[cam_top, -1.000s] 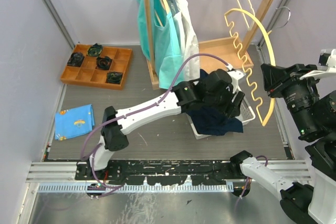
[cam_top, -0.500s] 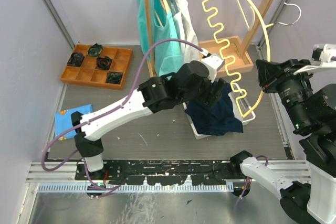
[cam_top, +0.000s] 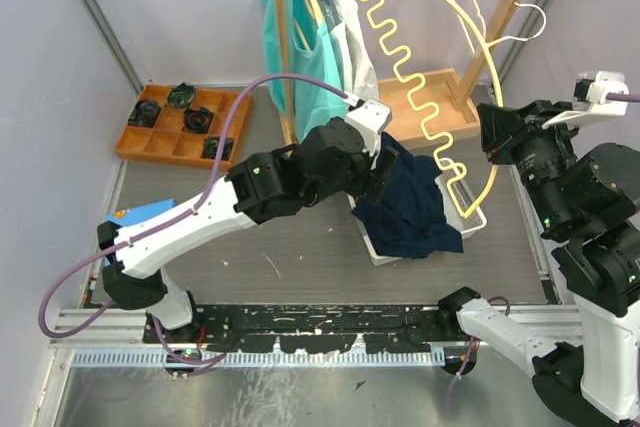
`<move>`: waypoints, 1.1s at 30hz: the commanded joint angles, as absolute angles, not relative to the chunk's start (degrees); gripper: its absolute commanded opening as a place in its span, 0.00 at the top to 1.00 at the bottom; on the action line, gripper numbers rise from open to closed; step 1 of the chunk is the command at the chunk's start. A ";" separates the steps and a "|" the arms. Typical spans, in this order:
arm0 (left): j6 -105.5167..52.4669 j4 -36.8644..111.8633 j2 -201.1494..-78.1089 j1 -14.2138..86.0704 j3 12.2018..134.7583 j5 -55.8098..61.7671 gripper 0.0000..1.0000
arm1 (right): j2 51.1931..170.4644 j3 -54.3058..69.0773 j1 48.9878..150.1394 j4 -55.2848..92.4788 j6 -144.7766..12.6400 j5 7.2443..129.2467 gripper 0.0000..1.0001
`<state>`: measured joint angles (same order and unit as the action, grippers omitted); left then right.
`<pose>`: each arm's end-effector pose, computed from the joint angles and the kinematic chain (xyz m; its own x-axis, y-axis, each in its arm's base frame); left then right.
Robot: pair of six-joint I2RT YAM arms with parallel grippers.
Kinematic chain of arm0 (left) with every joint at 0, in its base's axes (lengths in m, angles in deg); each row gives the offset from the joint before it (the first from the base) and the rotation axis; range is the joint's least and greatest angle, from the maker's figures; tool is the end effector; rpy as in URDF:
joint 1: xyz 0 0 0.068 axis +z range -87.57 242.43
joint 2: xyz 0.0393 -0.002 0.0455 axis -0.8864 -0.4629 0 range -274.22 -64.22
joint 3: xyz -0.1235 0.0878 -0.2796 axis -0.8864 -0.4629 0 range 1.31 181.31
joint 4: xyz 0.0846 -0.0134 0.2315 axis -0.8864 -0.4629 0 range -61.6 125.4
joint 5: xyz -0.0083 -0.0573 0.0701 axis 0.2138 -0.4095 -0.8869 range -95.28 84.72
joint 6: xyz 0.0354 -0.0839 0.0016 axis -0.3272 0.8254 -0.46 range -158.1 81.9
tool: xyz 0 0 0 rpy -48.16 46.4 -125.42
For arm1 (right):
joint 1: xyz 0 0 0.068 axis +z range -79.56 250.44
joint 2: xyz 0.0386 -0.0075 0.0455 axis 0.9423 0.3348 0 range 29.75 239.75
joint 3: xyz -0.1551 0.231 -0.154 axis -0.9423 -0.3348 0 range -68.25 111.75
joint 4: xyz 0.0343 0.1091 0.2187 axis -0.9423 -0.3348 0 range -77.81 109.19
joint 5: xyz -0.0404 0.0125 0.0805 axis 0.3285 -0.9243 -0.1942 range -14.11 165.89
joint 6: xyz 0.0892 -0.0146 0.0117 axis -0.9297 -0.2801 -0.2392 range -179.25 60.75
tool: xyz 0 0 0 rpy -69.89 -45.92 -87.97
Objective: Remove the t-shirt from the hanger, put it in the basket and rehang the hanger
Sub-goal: Place the T-shirt in the bin, then place the hanger on the clothesline.
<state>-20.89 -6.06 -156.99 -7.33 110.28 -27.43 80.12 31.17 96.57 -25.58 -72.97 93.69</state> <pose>0.1582 -0.3399 0.4814 -0.3633 0.1929 -0.9115 0.6737 0.7301 -0.1140 0.0813 0.0121 0.5764 0.0304 0.2664 -0.9634 -0.1573 0.9531 0.2586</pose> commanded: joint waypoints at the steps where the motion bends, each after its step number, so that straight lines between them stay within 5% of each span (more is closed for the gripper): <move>1: -20.34 -4.25 -155.77 -7.27 110.52 -29.39 0.18 | 80.28 33.54 96.46 -20.07 -73.01 96.37 0.99; 33: -30.20 1.35 -167.66 -6.89 137.27 -22.37 0.14 | 83.96 35.77 96.50 -31.11 -72.61 98.85 0.99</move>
